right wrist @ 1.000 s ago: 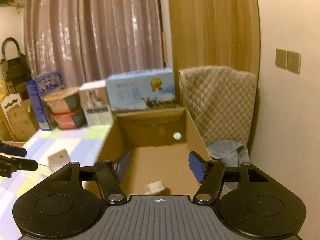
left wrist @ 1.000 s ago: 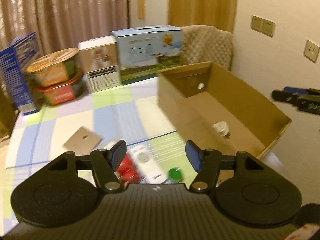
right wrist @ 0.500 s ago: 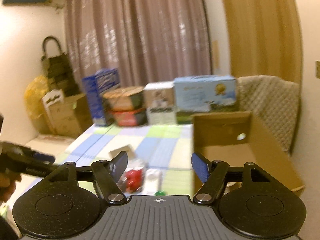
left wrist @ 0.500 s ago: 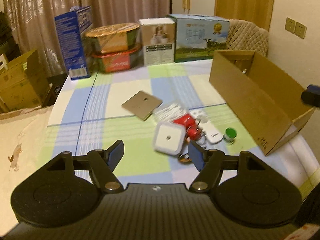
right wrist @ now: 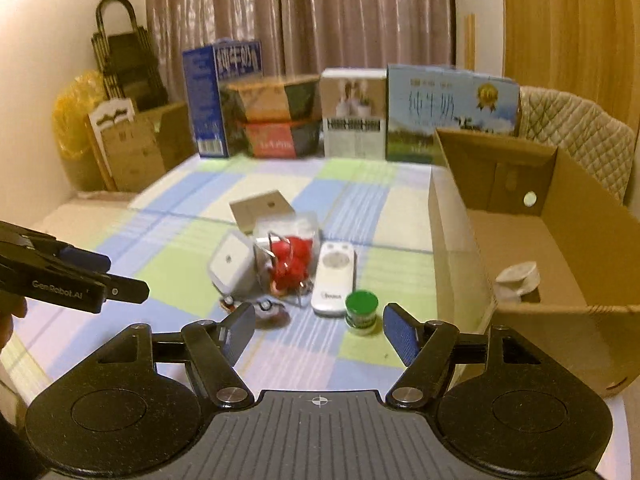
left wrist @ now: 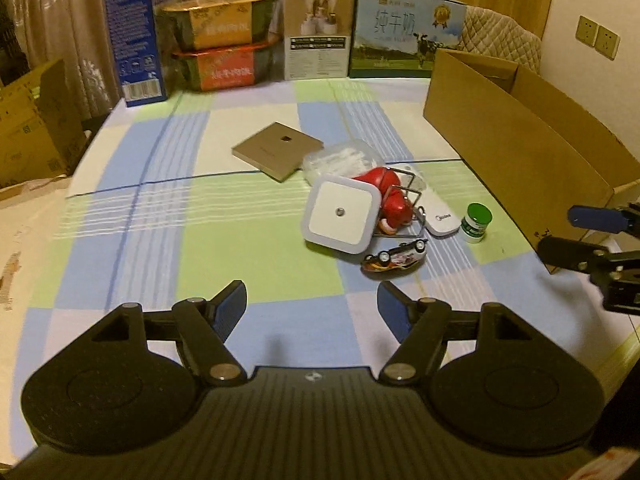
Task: Organize rigid objects
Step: 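Move the right gripper to the green-lidded jar and close on it, then grasp the toy car with the left gripper while the right gripper holds the jar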
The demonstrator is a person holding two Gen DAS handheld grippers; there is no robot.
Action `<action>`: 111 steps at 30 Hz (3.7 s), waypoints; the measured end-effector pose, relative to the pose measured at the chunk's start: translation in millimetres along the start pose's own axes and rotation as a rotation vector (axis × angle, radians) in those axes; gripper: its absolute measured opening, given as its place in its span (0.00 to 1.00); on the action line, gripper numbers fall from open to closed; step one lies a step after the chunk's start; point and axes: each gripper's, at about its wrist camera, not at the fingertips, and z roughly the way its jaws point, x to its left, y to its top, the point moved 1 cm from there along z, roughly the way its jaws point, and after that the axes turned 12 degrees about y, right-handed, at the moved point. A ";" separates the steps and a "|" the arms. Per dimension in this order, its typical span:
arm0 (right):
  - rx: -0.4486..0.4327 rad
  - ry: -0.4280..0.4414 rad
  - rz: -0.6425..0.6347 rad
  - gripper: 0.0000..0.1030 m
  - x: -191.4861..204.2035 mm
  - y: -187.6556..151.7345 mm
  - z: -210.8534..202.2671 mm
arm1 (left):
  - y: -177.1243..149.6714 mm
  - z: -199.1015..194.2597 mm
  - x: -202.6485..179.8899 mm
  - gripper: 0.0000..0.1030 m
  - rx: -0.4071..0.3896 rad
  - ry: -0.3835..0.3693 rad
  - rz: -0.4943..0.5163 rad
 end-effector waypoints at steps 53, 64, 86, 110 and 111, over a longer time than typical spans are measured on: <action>0.102 0.030 0.017 0.25 -22.5 -5.7 99.6 | -2.5 60.3 -17.0 0.67 -0.001 -0.134 0.070; 0.099 -0.004 0.071 0.25 -44.1 -8.1 90.8 | 7.5 83.8 -51.7 0.34 -0.030 -0.133 0.182; 0.100 0.024 0.062 0.25 -31.3 -9.5 92.6 | -10.5 68.1 -11.5 0.17 0.060 -0.154 0.197; 0.089 0.018 0.091 0.25 -37.4 -7.2 94.4 | 0.8 77.3 -35.0 0.81 -0.051 -0.043 0.098; 0.090 0.016 0.092 0.25 -38.1 -7.3 94.4 | 0.0 78.9 -37.6 0.81 -0.053 -0.032 0.091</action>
